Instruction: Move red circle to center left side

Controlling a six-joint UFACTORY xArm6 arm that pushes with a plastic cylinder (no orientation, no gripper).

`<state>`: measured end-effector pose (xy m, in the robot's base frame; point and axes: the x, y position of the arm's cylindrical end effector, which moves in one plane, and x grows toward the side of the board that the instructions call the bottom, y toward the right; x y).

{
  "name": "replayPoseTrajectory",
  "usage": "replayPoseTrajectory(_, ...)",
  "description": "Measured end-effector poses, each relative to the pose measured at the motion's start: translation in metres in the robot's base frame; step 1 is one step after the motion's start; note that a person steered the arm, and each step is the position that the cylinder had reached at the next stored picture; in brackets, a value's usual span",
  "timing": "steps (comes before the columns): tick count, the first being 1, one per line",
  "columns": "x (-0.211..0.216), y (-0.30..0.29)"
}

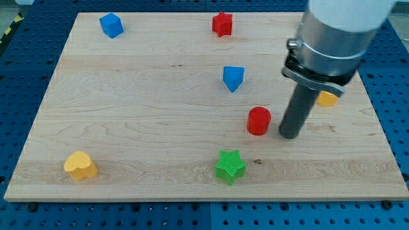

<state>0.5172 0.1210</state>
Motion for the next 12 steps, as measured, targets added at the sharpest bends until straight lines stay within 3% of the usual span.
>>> replayPoseTrajectory(2,0.0,-0.083)
replayPoseTrajectory(4,-0.013,-0.021)
replayPoseTrajectory(6,-0.051,-0.085)
replayPoseTrajectory(8,-0.051,-0.133)
replayPoseTrajectory(10,-0.007,-0.076)
replayPoseTrajectory(11,-0.007,-0.121)
replayPoseTrajectory(12,-0.034,-0.151)
